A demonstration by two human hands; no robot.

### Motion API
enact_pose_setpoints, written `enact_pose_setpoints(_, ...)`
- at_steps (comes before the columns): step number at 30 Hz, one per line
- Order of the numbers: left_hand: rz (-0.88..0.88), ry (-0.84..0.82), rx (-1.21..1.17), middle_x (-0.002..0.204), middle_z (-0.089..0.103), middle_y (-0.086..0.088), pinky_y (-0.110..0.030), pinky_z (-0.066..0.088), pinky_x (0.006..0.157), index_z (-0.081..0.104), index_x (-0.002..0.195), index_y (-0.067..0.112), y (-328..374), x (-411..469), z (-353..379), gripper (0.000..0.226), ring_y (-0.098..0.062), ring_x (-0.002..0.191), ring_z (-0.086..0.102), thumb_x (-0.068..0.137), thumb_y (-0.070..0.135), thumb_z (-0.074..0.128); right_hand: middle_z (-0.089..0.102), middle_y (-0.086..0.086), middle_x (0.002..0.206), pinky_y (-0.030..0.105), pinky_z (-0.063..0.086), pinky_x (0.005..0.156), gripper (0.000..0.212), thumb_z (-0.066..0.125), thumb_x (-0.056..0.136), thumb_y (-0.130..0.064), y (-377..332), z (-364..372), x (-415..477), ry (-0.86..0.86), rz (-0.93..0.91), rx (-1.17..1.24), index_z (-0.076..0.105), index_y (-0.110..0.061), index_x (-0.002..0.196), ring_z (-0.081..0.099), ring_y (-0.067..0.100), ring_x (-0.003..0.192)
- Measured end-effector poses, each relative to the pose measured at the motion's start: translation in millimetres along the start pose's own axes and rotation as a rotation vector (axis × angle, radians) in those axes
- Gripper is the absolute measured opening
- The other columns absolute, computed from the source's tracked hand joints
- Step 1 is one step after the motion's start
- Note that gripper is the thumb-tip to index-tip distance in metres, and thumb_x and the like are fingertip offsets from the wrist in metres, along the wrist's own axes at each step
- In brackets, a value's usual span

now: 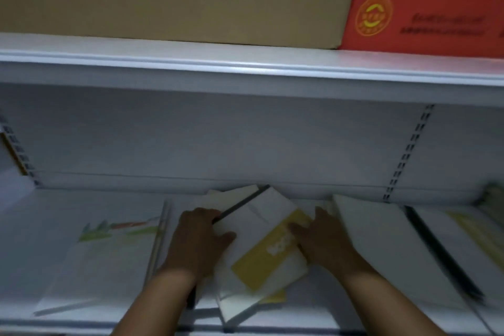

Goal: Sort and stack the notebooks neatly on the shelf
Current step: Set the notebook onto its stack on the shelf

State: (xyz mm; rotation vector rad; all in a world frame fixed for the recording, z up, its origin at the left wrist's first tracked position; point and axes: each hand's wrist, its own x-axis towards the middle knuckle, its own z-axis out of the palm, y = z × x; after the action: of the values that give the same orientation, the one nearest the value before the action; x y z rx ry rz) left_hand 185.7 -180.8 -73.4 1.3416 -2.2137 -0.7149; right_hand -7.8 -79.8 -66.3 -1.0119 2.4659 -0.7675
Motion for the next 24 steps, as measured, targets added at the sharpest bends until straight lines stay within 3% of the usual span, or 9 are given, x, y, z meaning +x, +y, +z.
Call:
enact_pose_setpoints(2,-0.021,-0.02,0.07,0.125,0.057,-0.001,-0.035,0.045,0.097,0.056,0.125,0.024,5.5,2.3,2.8,0.054,-0.022,0.116,0.051,0.076,0.041,0.068,0.057,0.014,0.122,0.028,0.045,0.087,0.058,0.053,0.088,-0.045,9.9,-6.4,-4.2,-0.026,0.032,-0.033,0.045,-0.005,0.13,0.055,0.028,0.112)
enact_pose_setpoints(4,-0.059,-0.079,0.178,0.132,0.051,-0.003,-0.03,0.039,0.103,0.046,0.134,0.021,13.5,3.4,4.1,0.064,-0.021,0.126,0.044,0.077,0.039,0.069,0.055,0.013,0.126,0.027,0.042,0.09,0.054,0.052,0.088,-0.046,17.0,-14.2,-4.9,-0.02,0.027,-0.07,0.049,-0.006,0.124,0.052,0.027,0.117)
enact_pose_setpoints(7,-0.049,-0.122,0.201,0.102,0.053,0.001,-0.029,0.04,0.085,0.057,0.106,0.021,32.6,4.5,-2.3,0.023,-0.024,0.116,0.052,0.085,0.029,0.062,0.055,0.007,0.126,0.021,0.038,0.088,0.05,0.059,0.087,-0.037,25.2,-28.1,-5.1,-0.065,-0.021,0.08,0.05,-0.005,0.125,0.051,0.019,0.119)
enact_pose_setpoints(9,-0.078,-0.097,-0.019,0.087,0.057,-0.003,-0.032,0.041,0.07,0.054,0.08,0.02,42.2,4.6,-5.0,0.01,-0.031,0.097,0.059,0.088,0.017,0.059,0.054,-0.003,0.111,0.018,0.039,0.085,0.044,0.064,0.085,-0.029,25.2,-33.3,-6.9,-0.098,-0.072,0.325,0.052,-0.011,0.123,0.053,0.011,0.106)
enact_pose_setpoints(13,-0.152,-0.084,-0.635,0.087,0.061,-0.012,-0.029,0.042,0.063,0.058,0.086,0.017,96.9,-17.5,11.5,0.015,-0.024,0.073,0.054,0.092,0.006,0.051,0.065,0.002,0.119,0.041,0.049,0.096,0.068,0.069,0.066,-0.057,48.6,-45.8,0.5,-0.052,-0.059,0.634,0.055,-0.018,0.12,0.061,0.022,0.112)
enact_pose_setpoints(16,-0.128,-0.166,-0.724,0.099,0.061,-0.019,-0.032,0.044,0.07,0.058,0.104,0.009,143.0,-29.8,59.9,0.016,-0.028,0.082,0.056,0.091,0.002,0.052,0.069,0.006,0.109,0.042,0.053,0.09,0.016,0.054,0.088,-0.016,84.0,-84.1,5.5,0.024,-0.042,0.736,0.063,-0.023,0.1,0.066,0.023,0.098)
enact_pose_setpoints(19,-0.019,-0.248,-0.621,0.1,0.064,-0.009,-0.038,0.051,0.082,0.057,0.107,0.018,190.0,-35.9,114.5,0.031,-0.026,0.09,0.061,0.081,0.003,0.063,0.07,0.01,0.105,0.043,0.054,0.087,0.02,0.055,0.086,-0.008,141.4,-133.7,14.5,0.144,0.009,0.619,0.065,-0.018,0.1,0.066,0.027,0.095)
enact_pose_setpoints(22,0.091,-0.382,-0.535,0.09,0.06,0.006,-0.031,0.055,0.071,0.051,0.106,0.031,239.5,-43.2,161.5,0.04,-0.012,0.08,0.06,0.082,-0.001,0.06,0.071,0.015,0.104,0.037,0.055,0.081,0.026,0.065,0.08,-0.008,204.1,-185.2,18.3,0.216,0.129,0.447,0.068,-0.009,0.106,0.067,0.025,0.087)
enact_pose_setpoints(24,0.21,-0.418,-0.346,0.108,0.059,0.003,-0.025,0.048,0.083,0.053,0.115,0.028,268.9,-47.7,195.9,0.034,-0.014,0.095,0.059,0.085,0.013,0.061,0.07,0.016,0.104,0.029,0.049,0.072,0.033,0.069,0.079,-0.012,237.5,-213.0,20.0,0.276,0.205,0.321,0.065,-0.008,0.112,0.066,0.024,0.083)
